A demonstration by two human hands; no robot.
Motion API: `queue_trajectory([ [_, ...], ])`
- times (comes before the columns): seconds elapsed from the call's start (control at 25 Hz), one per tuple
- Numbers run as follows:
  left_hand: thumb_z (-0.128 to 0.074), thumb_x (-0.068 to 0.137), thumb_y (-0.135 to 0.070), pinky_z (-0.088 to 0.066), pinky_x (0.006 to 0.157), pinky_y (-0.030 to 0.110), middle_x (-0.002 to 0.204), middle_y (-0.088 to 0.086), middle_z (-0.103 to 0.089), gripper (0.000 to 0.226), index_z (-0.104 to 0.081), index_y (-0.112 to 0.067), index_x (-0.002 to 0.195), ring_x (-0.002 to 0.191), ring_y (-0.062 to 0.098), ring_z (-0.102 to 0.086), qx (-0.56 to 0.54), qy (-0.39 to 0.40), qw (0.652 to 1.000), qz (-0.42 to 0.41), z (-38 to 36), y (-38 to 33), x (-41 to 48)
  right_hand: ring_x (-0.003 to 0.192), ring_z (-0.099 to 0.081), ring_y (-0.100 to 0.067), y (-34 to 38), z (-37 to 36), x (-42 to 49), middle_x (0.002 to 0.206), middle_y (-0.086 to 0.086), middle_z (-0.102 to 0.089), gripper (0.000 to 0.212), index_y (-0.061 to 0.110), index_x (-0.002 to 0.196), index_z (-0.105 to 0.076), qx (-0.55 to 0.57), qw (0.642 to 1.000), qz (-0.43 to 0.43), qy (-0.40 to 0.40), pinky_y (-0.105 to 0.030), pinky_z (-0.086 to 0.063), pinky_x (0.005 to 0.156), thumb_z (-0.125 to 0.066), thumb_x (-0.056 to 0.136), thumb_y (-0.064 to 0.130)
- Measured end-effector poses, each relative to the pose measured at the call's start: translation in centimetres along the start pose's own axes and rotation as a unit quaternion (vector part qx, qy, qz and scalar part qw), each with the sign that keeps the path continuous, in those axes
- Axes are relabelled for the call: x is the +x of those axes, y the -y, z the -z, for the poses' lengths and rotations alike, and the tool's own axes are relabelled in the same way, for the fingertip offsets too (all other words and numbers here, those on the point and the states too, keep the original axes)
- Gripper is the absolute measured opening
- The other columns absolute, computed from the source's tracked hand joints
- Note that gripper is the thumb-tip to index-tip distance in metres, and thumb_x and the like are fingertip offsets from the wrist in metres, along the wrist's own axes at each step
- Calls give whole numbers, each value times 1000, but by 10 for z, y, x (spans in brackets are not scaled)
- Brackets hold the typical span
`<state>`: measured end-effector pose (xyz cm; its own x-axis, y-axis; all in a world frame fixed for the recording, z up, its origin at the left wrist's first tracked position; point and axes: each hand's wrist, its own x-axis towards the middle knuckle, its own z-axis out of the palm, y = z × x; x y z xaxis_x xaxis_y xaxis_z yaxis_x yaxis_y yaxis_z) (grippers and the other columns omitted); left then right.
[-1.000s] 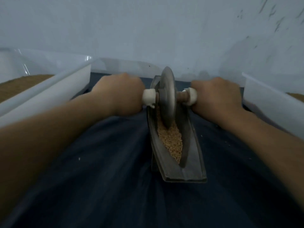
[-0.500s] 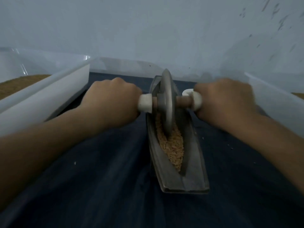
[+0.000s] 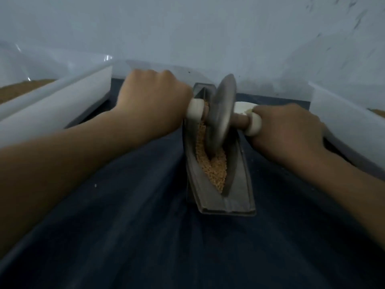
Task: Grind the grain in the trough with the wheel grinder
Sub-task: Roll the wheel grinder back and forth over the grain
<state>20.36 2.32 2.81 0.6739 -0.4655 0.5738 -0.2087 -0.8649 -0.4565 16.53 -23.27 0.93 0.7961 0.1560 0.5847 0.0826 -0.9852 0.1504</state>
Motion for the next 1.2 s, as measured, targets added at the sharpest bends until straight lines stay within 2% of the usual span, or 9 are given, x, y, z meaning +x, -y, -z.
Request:
queue_trajectory([
  [0.12, -58, 87, -28, -39, 59, 34, 83, 6, -60, 10, -65, -25, 94, 72, 31, -59, -104, 121, 983, 89, -13, -1, 24, 66, -48, -26, 17, 1, 55, 75, 0, -50, 10, 26, 88, -67, -38, 997, -7, 66, -29, -35, 58, -65, 87, 36],
  [0.28, -61, 83, -34, -37, 53, 31, 69, -3, -53, 7, -58, -29, 79, 58, 22, -50, -124, 101, 984, 74, -11, 1, -10, 59, -51, -19, 8, 18, 45, 66, 4, -51, 13, 30, 73, -58, -54, 991, 74, 95, -26, -33, 51, -67, 81, 35],
  [0.44, -72, 61, -26, -11, 47, 15, 50, -8, -19, 33, -39, -30, 59, 40, 10, -7, -31, 1, 999, 22, 9, 4, -23, 40, -29, -6, -6, 9, -1, 46, 15, -33, 22, 36, 61, -43, -33, 998, 59, 18, -15, -21, 43, -62, 61, 45],
  [0.52, -69, 73, -27, -18, 45, 22, 55, -4, -31, 18, -53, -26, 66, 41, 16, -25, -18, 59, 998, 34, 4, -5, -10, 43, -35, -12, 0, -1, 20, 50, 14, -39, 22, 35, 63, -46, -44, 999, 28, 16, -18, -22, 46, -65, 69, 44],
  [0.64, -58, 90, -24, -39, 60, 34, 84, 7, -58, 12, -66, -19, 98, 75, 30, -61, -38, 115, 990, 68, 3, -7, 33, 68, -51, -23, 8, -10, 58, 76, 3, -59, 24, 29, 80, -61, 20, 993, -23, 113, -28, -37, 56, -64, 85, 52],
  [0.8, -62, 84, -27, -33, 53, 30, 69, -1, -42, 5, -63, -23, 87, 65, 28, -58, -38, 84, 996, 17, 17, -5, 11, 55, -48, -17, -4, 0, 23, 66, 8, -56, 14, 35, 74, -54, 18, 995, 14, 97, -27, -38, 50, -62, 81, 45],
  [0.96, -74, 64, -30, -10, 47, 16, 51, -8, -19, 31, -43, -30, 58, 40, 10, -10, -43, 43, 998, 32, 15, -4, -21, 37, -22, -4, -7, 5, 2, 44, 17, -26, 28, 33, 57, -39, -82, 994, 60, -45, -12, -20, 44, -65, 59, 45],
  [1.08, -62, 84, -23, -28, 49, 28, 63, 0, -39, 3, -63, -23, 81, 51, 20, -37, -56, 83, 993, 67, 1, -7, 14, 51, -45, -14, 8, -2, 38, 63, 7, -54, 25, 30, 66, -51, -27, 998, -8, 63, -22, -31, 48, -68, 78, 45],
  [1.2, -58, 89, -23, -38, 63, 35, 81, 4, -49, 14, -66, -20, 101, 71, 27, -51, -52, 133, 987, 73, 4, -9, 43, 75, -58, -24, 14, -1, 57, 86, -1, -65, 18, 27, 84, -61, 28, 988, -53, 146, -31, -45, 62, -66, 88, 44],
])
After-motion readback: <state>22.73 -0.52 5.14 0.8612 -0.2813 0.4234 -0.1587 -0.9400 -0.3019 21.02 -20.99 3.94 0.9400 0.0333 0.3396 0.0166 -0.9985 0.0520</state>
